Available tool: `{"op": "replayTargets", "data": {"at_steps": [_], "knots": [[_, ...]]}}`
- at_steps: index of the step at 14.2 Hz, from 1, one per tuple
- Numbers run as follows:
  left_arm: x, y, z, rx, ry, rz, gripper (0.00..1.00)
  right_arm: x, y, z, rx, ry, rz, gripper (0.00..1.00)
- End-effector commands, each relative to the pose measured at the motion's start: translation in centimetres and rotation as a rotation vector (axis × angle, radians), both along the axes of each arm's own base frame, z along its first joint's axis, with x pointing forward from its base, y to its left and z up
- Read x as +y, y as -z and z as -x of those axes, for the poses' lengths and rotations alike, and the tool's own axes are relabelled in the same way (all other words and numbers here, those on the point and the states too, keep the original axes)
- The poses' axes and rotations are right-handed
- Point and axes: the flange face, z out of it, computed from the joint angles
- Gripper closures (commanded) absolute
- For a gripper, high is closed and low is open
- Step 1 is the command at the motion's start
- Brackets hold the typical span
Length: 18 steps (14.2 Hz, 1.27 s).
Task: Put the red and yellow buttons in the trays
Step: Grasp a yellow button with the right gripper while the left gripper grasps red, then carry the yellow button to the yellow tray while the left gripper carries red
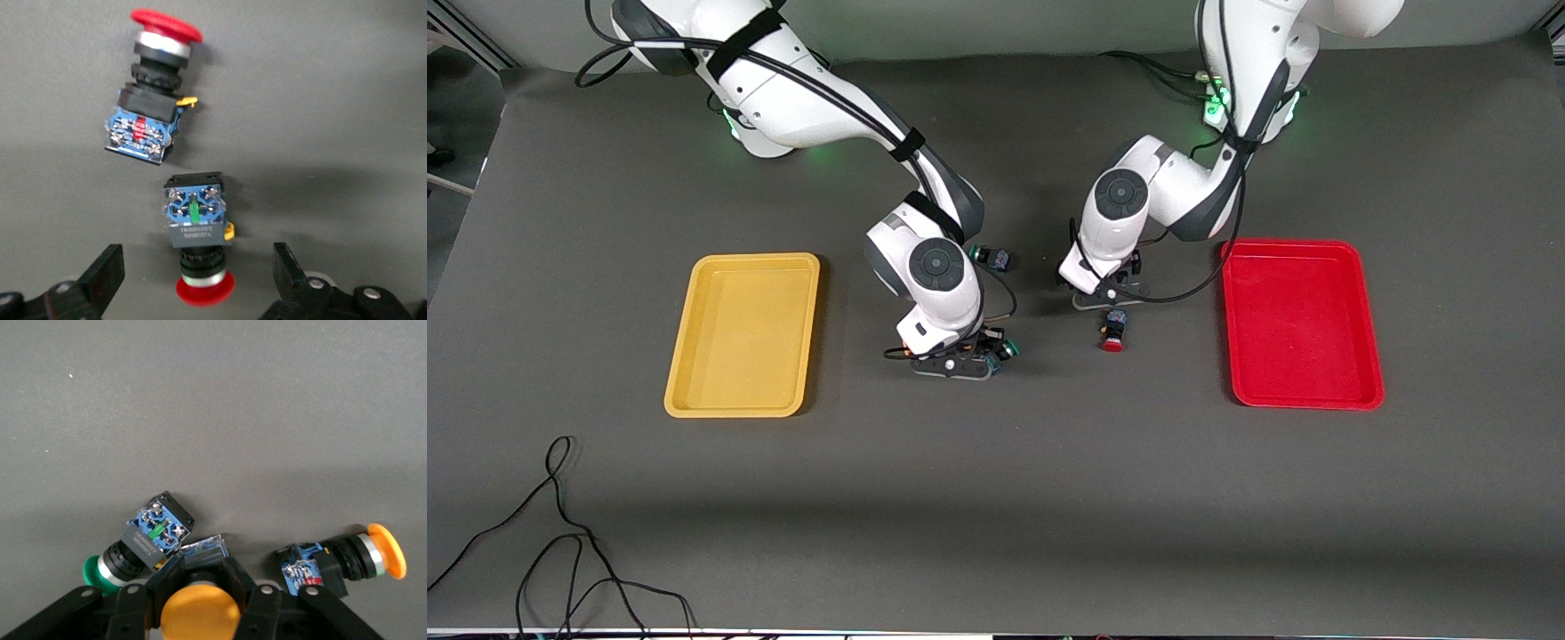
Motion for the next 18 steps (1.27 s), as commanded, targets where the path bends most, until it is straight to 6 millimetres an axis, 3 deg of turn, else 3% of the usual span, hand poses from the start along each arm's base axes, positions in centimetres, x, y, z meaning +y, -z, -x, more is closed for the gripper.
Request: {"op": "replayTargets", "data": {"at_steps": [1, 3, 4, 5, 6, 8, 10, 12, 13, 14, 18], "knots": [[0.1, 0.2, -0.1, -0.006, -0.028, -0.001, 0.36, -1.2, -5.0, 0.2, 0.000, 0.014, 0.024, 0.84], [0.3, 0.4, -0.1, 0.002, -0.035, -0.008, 0.68, -3.1, -9.6, 0.0, 0.039, -0.015, 0.022, 0.84], [0.4, 0.4, -0.2, 0.004, -0.035, -0.010, 0.76, -4.8, -11.7, -0.1, 0.073, -0.048, 0.016, 0.84], [0.3, 0.0, -0.4, 0.005, -0.038, -0.010, 0.77, -7.8, -12.5, -0.2, 0.097, -0.088, 0.036, 0.84], [0.3, -1.2, -1.1, -0.011, -0.045, 0.002, 0.77, -12.2, -12.6, -0.5, 0.111, -0.128, 0.052, 0.84], [1.1, -6.0, -3.5, 0.021, -0.065, -0.012, 0.77, -20.9, -11.8, -0.3, 0.149, -0.203, 0.081, 0.84], [1.3, -12.7, -6.2, 0.060, -0.054, -0.007, 0.77, -27.7, -9.9, 1.1, 0.176, -0.245, 0.082, 0.84], [2.9, -18.7, -8.5, 0.099, -0.018, 0.027, 0.77, -29.8, -6.8, 2.5, 0.163, -0.235, 0.080, 0.76], [4.9, -20.4, -9.5, 0.108, -0.004, 0.031, 0.77, -30.1, -5.7, 2.8, 0.143, -0.233, 0.078, 0.62], [7.4, -22.1, -10.3, 0.104, 0.013, 0.043, 0.77, -30.6, -5.2, 2.6, 0.142, -0.215, 0.081, 0.01], [22.0, -23.9, -12.6, 0.165, 0.107, 0.052, 0.76, -30.3, -6.8, 1.5, 0.116, -0.206, 0.077, 0.00]]}}
